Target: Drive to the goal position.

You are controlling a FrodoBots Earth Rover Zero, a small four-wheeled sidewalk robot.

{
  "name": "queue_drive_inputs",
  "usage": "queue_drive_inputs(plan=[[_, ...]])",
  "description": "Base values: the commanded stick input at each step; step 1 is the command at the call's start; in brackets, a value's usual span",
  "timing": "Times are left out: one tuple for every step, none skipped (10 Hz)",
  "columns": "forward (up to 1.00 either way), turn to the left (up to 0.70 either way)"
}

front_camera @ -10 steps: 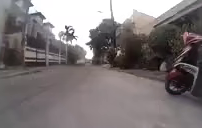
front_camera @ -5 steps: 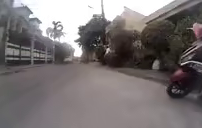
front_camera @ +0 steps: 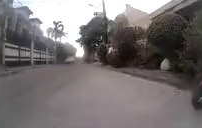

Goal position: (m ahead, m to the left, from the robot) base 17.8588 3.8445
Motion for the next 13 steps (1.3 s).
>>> queue_drive_inputs(plan=[[1.00,0.00],[1.00,0.00],[1.00,0.00],[1.00,0.00],[1.00,0.00],[1.00,0.00],[1.00,0.00],[1.00,0.00],[1.00,0.00],[1.00,0.00],[1.00,0.00],[1.00,0.00],[1.00,0.00]])
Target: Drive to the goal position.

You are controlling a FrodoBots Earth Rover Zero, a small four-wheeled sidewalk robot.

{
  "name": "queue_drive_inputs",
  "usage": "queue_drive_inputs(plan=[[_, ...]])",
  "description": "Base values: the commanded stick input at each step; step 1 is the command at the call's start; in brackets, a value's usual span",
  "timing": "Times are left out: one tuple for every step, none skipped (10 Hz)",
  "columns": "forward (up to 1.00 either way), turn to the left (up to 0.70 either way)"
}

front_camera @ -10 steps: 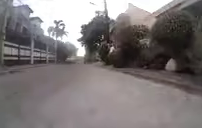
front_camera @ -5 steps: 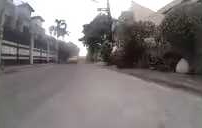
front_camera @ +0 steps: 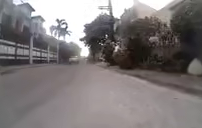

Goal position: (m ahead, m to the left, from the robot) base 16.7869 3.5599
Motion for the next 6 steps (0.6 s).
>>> queue_drive_inputs(plan=[[1.00,0.00],[1.00,0.00],[1.00,0.00],[1.00,0.00],[1.00,0.00],[1.00,0.00]])
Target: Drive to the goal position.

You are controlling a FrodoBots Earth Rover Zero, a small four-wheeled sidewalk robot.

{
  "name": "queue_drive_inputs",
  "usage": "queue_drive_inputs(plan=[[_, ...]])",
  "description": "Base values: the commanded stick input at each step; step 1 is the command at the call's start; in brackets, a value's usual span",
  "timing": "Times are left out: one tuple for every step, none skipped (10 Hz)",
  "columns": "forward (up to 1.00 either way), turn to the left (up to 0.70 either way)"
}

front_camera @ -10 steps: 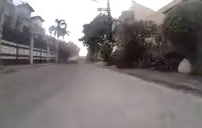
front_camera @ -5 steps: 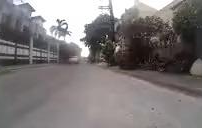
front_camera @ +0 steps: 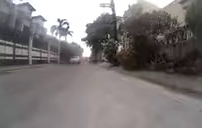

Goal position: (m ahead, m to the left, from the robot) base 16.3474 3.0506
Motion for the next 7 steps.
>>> queue_drive_inputs(plan=[[1.00,0.00],[1.00,0.00],[1.00,0.00],[1.00,0.00],[1.00,0.00],[1.00,0.00],[1.00,0.00]])
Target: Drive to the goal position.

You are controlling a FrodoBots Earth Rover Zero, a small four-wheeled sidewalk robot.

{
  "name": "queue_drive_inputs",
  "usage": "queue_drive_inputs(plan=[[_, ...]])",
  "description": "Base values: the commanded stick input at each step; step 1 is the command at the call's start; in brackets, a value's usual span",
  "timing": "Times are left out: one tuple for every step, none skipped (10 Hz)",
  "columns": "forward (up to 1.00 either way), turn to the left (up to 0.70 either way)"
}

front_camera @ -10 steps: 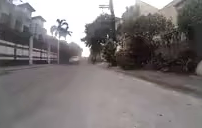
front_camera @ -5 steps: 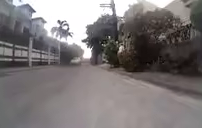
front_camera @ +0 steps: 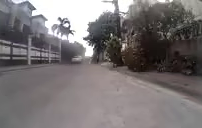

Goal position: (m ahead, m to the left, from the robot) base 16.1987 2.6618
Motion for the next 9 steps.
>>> queue_drive_inputs(plan=[[1.00,0.00],[1.00,0.00],[1.00,0.00],[1.00,0.00],[1.00,0.00],[1.00,0.00],[1.00,0.00],[1.00,0.00],[1.00,0.00]])
